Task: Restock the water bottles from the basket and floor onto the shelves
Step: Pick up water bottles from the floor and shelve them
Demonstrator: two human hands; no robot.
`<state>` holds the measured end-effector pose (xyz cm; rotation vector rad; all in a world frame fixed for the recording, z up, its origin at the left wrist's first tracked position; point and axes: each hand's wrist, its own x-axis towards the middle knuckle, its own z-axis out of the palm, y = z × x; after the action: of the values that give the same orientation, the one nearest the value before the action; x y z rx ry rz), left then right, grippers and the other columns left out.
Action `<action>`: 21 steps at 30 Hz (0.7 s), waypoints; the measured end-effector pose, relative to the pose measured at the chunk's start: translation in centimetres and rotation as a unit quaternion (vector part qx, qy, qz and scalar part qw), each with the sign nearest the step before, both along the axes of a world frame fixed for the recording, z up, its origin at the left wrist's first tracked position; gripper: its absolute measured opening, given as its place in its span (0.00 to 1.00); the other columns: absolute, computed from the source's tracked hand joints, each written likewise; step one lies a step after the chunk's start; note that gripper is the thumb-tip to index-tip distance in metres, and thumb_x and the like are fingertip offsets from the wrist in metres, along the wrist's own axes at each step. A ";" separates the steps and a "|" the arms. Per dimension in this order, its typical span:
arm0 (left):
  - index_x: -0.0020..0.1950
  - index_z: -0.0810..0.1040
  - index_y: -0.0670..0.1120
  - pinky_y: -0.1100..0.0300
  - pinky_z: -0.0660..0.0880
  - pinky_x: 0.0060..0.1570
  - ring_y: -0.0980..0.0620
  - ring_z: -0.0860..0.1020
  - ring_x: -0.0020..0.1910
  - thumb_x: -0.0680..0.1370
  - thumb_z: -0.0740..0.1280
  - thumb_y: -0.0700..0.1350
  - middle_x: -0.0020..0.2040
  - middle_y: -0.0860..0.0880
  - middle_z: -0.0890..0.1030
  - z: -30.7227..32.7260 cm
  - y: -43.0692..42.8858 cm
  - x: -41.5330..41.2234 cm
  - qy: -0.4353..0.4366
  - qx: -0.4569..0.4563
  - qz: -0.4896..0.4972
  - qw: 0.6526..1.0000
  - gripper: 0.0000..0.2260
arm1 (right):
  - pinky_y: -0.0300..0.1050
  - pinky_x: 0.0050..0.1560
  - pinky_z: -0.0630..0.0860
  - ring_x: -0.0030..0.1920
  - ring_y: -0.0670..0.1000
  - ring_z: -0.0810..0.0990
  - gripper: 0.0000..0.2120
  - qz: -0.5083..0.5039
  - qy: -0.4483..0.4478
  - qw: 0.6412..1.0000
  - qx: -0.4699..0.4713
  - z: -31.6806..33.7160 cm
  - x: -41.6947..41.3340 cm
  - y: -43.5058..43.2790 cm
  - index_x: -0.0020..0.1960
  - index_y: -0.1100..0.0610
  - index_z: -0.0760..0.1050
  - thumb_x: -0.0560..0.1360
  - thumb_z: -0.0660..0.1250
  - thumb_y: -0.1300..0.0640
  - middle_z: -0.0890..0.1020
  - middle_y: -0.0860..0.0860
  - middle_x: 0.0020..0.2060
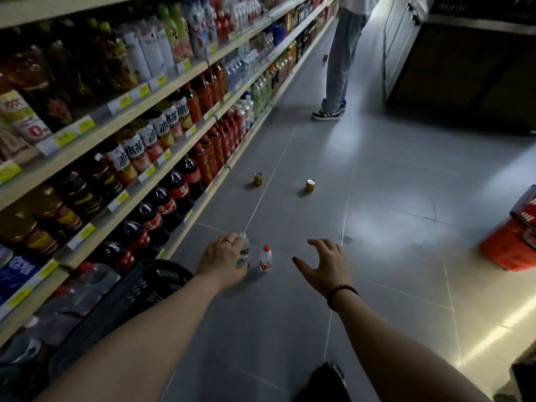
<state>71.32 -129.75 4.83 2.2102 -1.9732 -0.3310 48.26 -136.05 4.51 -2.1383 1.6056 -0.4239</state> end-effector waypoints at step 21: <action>0.71 0.68 0.48 0.56 0.66 0.65 0.48 0.69 0.67 0.76 0.68 0.53 0.69 0.49 0.71 -2.1 -14.4 -5.1 0.043 0.015 0.306 0.951 0.26 | 0.47 0.66 0.66 0.68 0.52 0.66 0.28 0.306 0.048 0.950 0.045 -2.1 3.0 -24.8 0.69 0.51 0.68 0.73 0.66 0.39 0.71 0.49 0.67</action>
<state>66.21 -144.16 2.72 2.6214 -1.1526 -0.3551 51.24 -160.82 2.37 -2.4598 0.8967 -0.0429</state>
